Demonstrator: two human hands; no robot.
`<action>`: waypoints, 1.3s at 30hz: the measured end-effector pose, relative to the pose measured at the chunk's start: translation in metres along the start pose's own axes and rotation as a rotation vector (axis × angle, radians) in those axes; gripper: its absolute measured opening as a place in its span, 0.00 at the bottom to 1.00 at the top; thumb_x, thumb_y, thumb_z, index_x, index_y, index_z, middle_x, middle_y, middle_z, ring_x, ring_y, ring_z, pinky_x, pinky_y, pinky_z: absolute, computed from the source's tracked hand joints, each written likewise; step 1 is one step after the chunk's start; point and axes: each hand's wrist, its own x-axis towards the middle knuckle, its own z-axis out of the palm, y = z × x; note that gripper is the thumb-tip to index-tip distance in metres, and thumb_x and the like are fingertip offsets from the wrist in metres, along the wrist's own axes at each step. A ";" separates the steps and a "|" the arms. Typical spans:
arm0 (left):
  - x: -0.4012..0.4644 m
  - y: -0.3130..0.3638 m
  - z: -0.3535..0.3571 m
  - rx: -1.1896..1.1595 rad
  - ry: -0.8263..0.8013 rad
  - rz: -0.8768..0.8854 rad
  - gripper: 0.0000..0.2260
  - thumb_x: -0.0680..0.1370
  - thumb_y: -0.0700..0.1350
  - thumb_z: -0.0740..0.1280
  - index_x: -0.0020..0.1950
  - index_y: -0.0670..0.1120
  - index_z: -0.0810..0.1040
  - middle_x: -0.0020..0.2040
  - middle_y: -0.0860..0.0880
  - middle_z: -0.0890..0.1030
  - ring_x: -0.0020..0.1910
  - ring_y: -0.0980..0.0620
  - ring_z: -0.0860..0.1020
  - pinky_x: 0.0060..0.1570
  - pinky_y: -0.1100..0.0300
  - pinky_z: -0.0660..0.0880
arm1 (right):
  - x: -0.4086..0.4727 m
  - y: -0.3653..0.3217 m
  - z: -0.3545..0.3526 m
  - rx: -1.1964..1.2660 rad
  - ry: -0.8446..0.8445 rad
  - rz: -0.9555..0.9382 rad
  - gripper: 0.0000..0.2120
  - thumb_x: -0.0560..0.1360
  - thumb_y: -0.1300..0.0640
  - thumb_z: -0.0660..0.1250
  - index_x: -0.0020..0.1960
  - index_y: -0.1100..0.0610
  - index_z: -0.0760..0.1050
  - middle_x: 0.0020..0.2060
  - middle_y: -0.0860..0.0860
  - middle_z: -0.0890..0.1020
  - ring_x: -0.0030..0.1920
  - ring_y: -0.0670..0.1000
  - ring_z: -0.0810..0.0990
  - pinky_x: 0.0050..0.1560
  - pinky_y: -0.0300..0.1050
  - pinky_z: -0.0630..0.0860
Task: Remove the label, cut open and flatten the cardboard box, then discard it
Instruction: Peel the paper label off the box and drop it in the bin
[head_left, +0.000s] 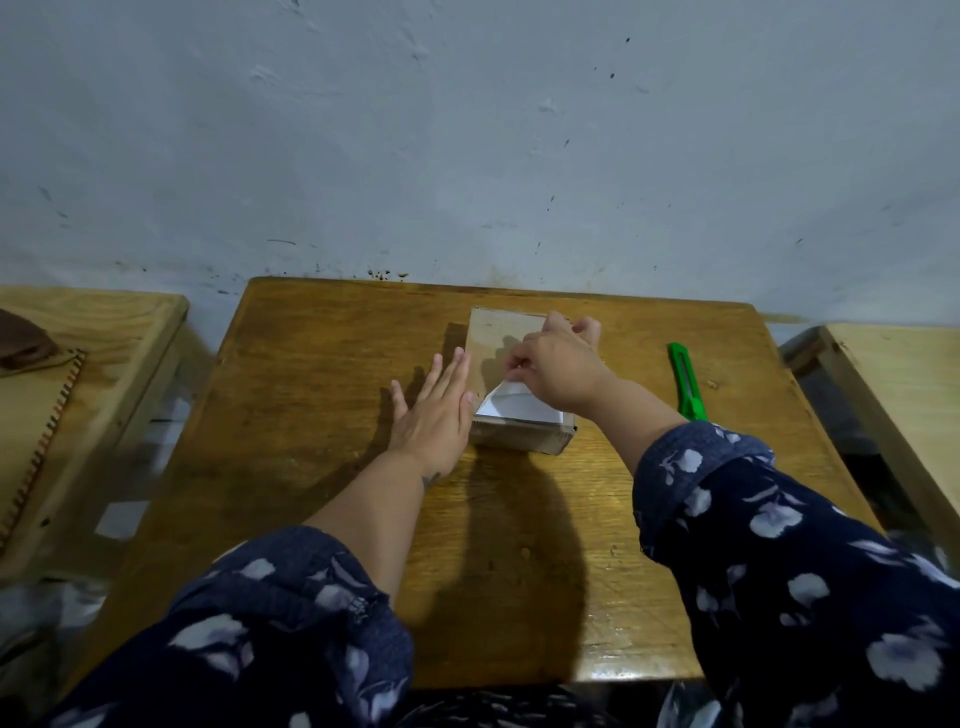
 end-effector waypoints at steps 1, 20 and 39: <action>0.000 0.000 0.000 0.010 -0.008 -0.002 0.23 0.83 0.52 0.40 0.78 0.54 0.38 0.78 0.58 0.40 0.76 0.57 0.37 0.72 0.39 0.35 | -0.002 0.000 -0.001 0.005 -0.001 0.007 0.10 0.79 0.50 0.59 0.49 0.46 0.79 0.43 0.43 0.80 0.55 0.49 0.64 0.55 0.53 0.53; 0.001 0.012 -0.005 0.122 -0.075 -0.027 0.23 0.83 0.52 0.40 0.77 0.52 0.36 0.78 0.56 0.37 0.76 0.54 0.35 0.72 0.35 0.37 | -0.048 0.043 -0.020 0.239 0.093 0.342 0.07 0.78 0.50 0.61 0.45 0.43 0.77 0.45 0.45 0.81 0.58 0.51 0.70 0.55 0.51 0.55; 0.026 0.053 0.010 0.344 -0.016 0.181 0.23 0.83 0.52 0.40 0.78 0.51 0.42 0.79 0.55 0.41 0.77 0.55 0.38 0.73 0.39 0.38 | -0.074 0.051 -0.007 0.367 0.152 0.485 0.07 0.79 0.51 0.61 0.46 0.45 0.78 0.41 0.42 0.77 0.55 0.50 0.73 0.59 0.53 0.56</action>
